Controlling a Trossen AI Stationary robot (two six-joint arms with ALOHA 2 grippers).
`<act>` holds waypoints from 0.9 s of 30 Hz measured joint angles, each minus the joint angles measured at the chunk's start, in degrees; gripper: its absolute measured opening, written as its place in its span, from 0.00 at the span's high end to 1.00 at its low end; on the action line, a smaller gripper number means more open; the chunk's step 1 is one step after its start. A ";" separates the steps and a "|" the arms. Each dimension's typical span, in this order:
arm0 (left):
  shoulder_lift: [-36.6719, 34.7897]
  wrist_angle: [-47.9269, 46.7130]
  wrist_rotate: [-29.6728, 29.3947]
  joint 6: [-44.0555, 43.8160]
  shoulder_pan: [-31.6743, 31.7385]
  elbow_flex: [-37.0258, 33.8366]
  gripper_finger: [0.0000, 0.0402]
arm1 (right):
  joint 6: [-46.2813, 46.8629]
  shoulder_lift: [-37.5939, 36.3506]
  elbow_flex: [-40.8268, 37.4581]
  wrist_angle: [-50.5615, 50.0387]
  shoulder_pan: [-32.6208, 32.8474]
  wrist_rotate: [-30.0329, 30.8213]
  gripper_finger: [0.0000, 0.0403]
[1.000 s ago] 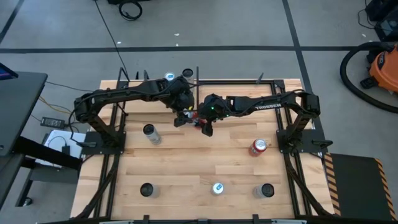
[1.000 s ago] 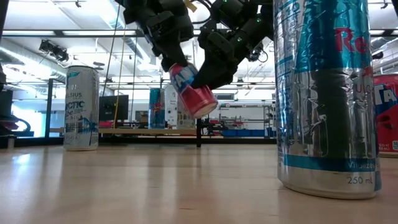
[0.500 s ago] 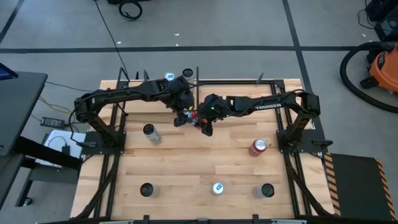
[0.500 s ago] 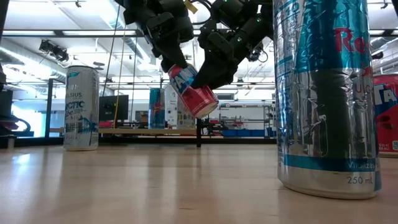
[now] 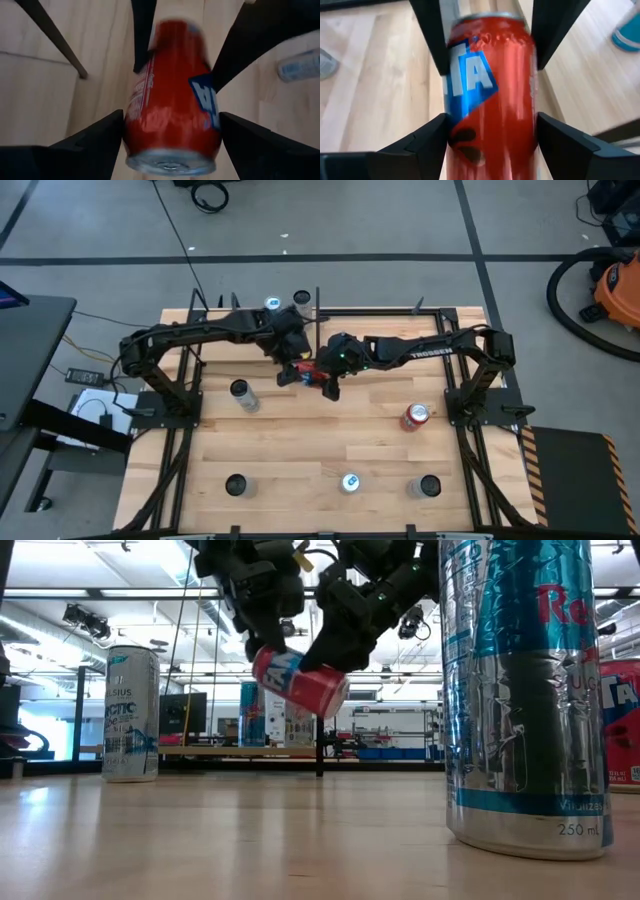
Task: Place canned beverage on shelf
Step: Put the top orange soda can on the shelf
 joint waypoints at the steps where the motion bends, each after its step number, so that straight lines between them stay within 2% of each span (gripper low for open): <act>1: 0.04 -0.34 -0.12 0.12 -0.09 -0.02 0.21 | -0.15 0.00 0.00 0.27 0.11 0.38 0.32; 4: 0.13 -0.45 -0.42 0.59 -0.05 -0.04 0.21 | -0.06 -0.02 0.00 0.13 0.16 2.23 0.32; 17: 0.13 -1.34 -0.29 0.46 0.49 -0.03 0.23 | 1.19 -0.22 0.15 1.88 0.05 2.24 0.35; 22: 0.15 -0.74 3.04 -0.11 0.42 -0.04 0.26 | 2.97 -0.77 0.69 3.90 0.03 2.47 0.41; 27: 0.13 -1.17 3.12 -0.03 0.06 -0.04 0.26 | 4.07 -0.43 0.39 2.52 0.05 2.39 0.46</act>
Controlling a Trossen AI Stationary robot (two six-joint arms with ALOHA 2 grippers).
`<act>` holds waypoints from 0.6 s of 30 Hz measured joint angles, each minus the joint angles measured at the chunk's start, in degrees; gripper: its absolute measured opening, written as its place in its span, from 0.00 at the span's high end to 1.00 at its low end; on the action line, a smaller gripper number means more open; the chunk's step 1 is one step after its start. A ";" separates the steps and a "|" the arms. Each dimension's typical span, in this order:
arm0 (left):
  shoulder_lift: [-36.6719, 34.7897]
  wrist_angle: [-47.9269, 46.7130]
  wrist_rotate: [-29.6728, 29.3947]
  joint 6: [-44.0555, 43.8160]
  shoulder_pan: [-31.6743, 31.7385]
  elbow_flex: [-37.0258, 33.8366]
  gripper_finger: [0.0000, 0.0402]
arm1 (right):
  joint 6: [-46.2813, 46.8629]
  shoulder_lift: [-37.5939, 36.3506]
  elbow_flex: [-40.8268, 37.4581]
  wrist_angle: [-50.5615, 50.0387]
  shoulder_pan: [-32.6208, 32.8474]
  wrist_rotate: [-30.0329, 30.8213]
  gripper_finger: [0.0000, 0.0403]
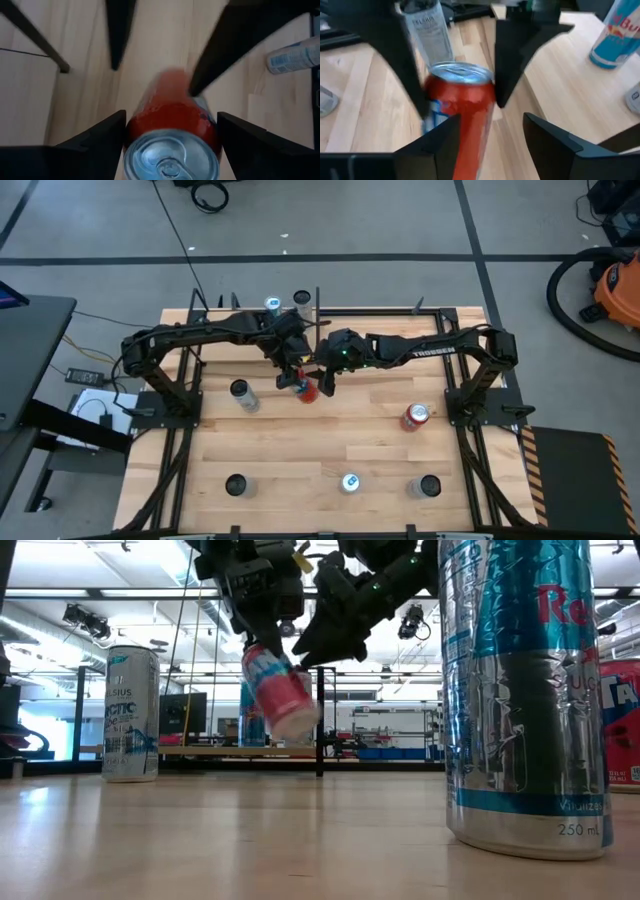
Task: Place canned beverage on shelf
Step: Put the top orange soda can on the shelf
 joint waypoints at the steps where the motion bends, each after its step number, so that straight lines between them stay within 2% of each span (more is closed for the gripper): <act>1: 0.00 -0.07 -0.15 0.04 -0.16 0.00 0.27 | 0.01 -0.01 0.00 -0.17 0.00 -0.01 0.46; 8: 0.00 -2.74 0.19 -0.19 -0.66 0.02 0.27 | -0.47 0.04 -0.02 -0.17 -0.16 0.13 0.46; 13: 0.00 -4.39 -4.24 0.03 -1.47 0.02 0.28 | -2.04 -1.17 -0.11 -1.14 -0.69 0.13 0.46; 18: -0.15 -5.76 -4.39 0.44 -1.62 0.09 0.32 | -3.42 -3.62 -0.11 -2.40 -1.20 0.13 0.46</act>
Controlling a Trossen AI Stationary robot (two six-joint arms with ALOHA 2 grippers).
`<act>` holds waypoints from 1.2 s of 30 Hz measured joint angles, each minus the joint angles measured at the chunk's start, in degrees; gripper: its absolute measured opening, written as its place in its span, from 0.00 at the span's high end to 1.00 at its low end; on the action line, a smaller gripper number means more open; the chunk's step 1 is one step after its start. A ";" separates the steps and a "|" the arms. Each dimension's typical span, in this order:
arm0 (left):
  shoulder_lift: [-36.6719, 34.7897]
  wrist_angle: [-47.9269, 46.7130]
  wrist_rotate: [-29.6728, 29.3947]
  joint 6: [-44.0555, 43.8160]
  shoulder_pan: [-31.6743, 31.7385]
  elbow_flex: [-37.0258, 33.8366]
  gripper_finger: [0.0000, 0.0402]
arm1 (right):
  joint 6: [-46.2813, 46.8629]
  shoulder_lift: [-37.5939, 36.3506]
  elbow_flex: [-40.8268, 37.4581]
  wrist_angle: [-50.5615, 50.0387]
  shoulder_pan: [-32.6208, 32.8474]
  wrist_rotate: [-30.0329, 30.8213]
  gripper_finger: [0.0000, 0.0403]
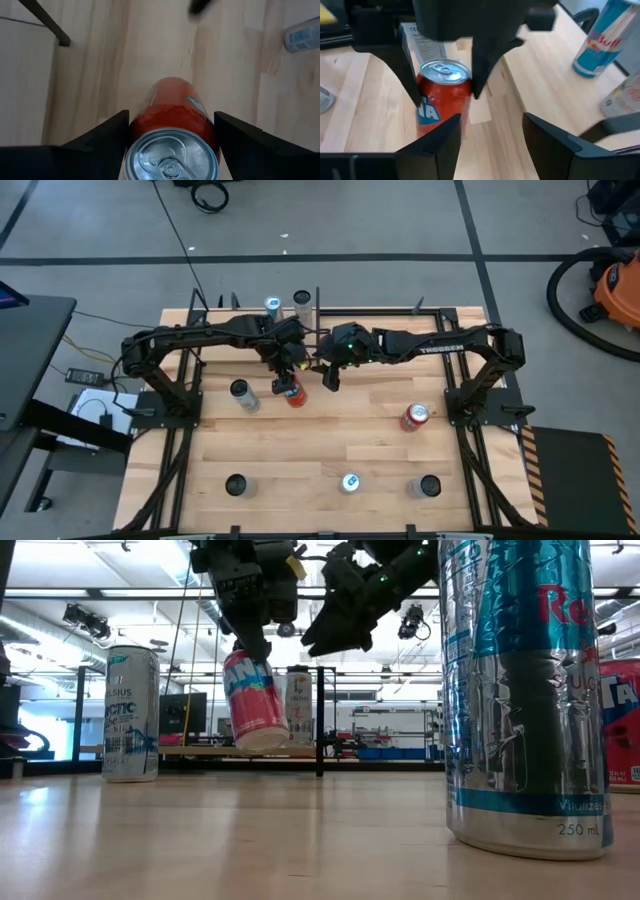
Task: Place canned beverage on shelf
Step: Put the top orange soda can on the shelf
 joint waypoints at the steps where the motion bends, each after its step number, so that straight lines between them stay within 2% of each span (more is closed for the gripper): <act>1: -0.03 -0.41 -0.35 0.00 0.02 0.00 0.32 | -0.23 -0.56 0.00 -0.24 -0.05 0.00 0.46; 8: -0.04 -1.86 -2.29 -2.07 -0.39 0.02 0.33 | -0.43 -3.55 -0.02 -2.37 -1.10 0.00 0.46; 14: 1.69 -0.91 -9.06 -3.36 -3.25 -1.52 0.33 | -1.83 -4.12 -0.09 -2.74 -2.03 0.00 0.46; 23: 3.96 4.50 -9.20 -5.23 -3.82 -3.06 0.33 | -3.35 -4.12 -0.09 -3.41 -2.39 0.02 0.46; 36: 4.37 3.36 -9.60 -7.82 -3.85 -0.76 0.33 | -4.88 -4.12 -0.09 -3.95 -2.64 0.11 0.46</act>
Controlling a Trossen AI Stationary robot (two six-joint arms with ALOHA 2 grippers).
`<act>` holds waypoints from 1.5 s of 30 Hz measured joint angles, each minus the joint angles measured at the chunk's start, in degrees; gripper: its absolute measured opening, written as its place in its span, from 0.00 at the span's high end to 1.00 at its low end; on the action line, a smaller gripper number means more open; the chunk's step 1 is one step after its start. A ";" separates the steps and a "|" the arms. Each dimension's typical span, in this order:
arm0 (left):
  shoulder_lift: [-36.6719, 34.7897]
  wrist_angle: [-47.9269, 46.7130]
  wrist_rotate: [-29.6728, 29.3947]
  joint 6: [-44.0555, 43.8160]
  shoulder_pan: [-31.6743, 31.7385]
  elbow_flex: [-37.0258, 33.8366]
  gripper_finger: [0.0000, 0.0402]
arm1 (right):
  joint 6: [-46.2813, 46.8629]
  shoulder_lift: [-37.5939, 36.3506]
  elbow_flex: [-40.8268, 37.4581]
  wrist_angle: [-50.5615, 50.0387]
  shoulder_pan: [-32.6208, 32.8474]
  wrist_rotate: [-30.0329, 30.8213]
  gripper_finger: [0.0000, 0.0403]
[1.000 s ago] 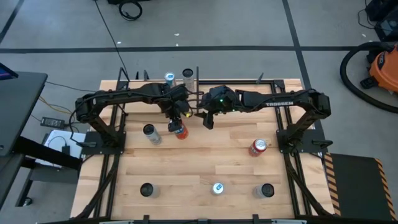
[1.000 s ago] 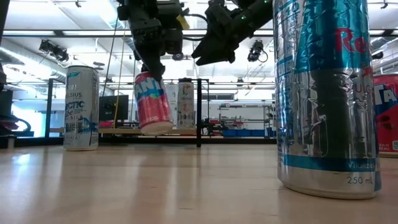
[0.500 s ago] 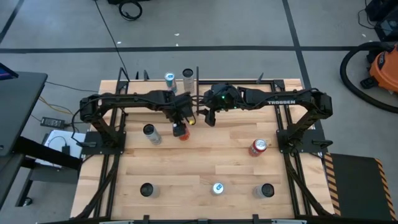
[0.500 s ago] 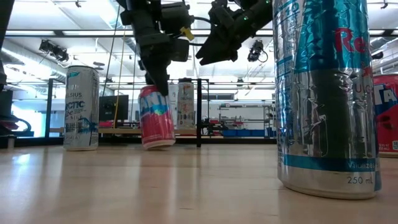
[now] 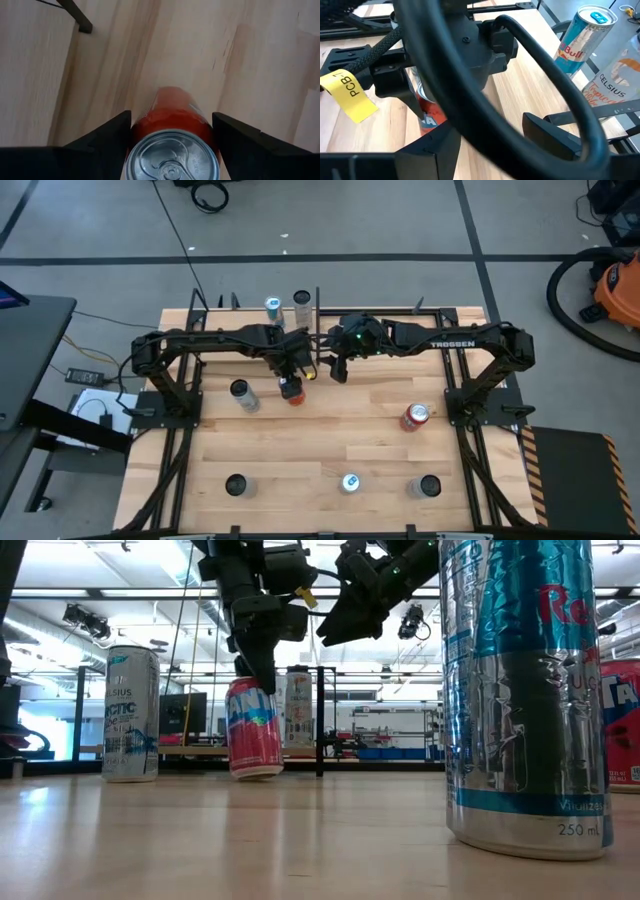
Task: Place canned beverage on shelf
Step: Put the top orange soda can on the shelf
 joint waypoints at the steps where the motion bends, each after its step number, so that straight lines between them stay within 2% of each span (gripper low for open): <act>1: 0.00 -0.25 0.02 0.02 0.00 0.04 0.33 | 0.00 0.00 0.00 0.09 -0.07 0.00 0.46; 8: -0.04 -2.67 0.22 1.93 0.02 0.26 0.33 | -1.49 -3.71 -0.02 -0.03 -0.36 -0.02 0.46; 18: 0.24 -1.49 3.09 2.42 0.04 0.09 0.22 | -3.02 -16.78 -0.02 -2.45 -0.34 1.19 0.46; 30: -0.04 -1.11 4.74 -0.33 0.41 0.11 0.21 | -4.07 -31.93 -0.02 -8.04 1.57 1.37 0.46; 36: -0.04 -2.51 4.68 0.32 0.48 0.15 0.21 | -4.05 -33.26 -0.02 -11.01 2.31 1.36 0.46; 45: 0.28 -3.80 2.75 0.34 0.35 0.27 0.21 | -3.96 -30.78 -0.02 -13.48 2.40 1.36 0.46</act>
